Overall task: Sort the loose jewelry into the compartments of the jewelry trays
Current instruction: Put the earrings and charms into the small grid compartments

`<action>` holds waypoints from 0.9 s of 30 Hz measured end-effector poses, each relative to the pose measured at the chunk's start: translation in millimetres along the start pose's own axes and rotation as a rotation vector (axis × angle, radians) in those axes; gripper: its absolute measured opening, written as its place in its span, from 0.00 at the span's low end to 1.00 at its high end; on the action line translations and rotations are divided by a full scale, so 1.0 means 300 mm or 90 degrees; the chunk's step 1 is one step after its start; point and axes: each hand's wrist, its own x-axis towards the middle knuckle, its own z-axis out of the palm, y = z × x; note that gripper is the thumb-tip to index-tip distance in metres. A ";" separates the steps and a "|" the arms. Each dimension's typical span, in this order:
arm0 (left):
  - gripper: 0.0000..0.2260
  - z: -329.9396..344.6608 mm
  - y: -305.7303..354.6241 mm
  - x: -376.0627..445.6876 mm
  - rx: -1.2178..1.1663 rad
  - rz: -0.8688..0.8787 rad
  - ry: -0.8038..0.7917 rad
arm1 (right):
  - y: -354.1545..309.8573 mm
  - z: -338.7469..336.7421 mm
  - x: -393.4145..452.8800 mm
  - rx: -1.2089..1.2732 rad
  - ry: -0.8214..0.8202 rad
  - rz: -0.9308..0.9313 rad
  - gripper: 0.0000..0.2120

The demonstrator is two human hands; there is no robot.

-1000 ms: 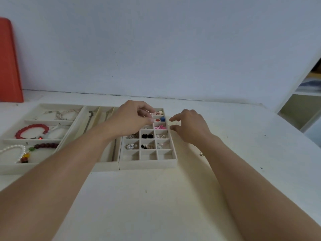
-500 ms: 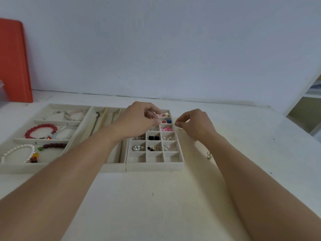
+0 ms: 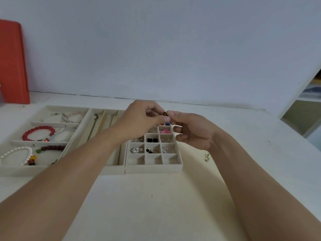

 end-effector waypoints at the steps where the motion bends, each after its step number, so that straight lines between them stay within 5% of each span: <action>1: 0.04 -0.004 0.001 -0.002 -0.003 -0.004 0.001 | 0.000 0.002 0.000 -0.003 -0.001 0.003 0.04; 6: 0.05 -0.013 0.005 -0.005 0.004 -0.010 0.003 | 0.000 -0.017 0.009 -0.070 0.109 -0.046 0.09; 10: 0.06 -0.015 -0.003 -0.003 0.011 -0.053 0.019 | 0.021 -0.096 0.020 -0.503 0.376 -0.162 0.05; 18: 0.05 -0.014 -0.001 -0.011 0.027 -0.066 -0.001 | 0.095 -0.164 0.077 -0.706 0.350 -0.038 0.14; 27: 0.05 -0.007 -0.023 -0.005 0.070 -0.052 -0.039 | 0.117 -0.127 0.121 -0.660 0.368 -0.070 0.04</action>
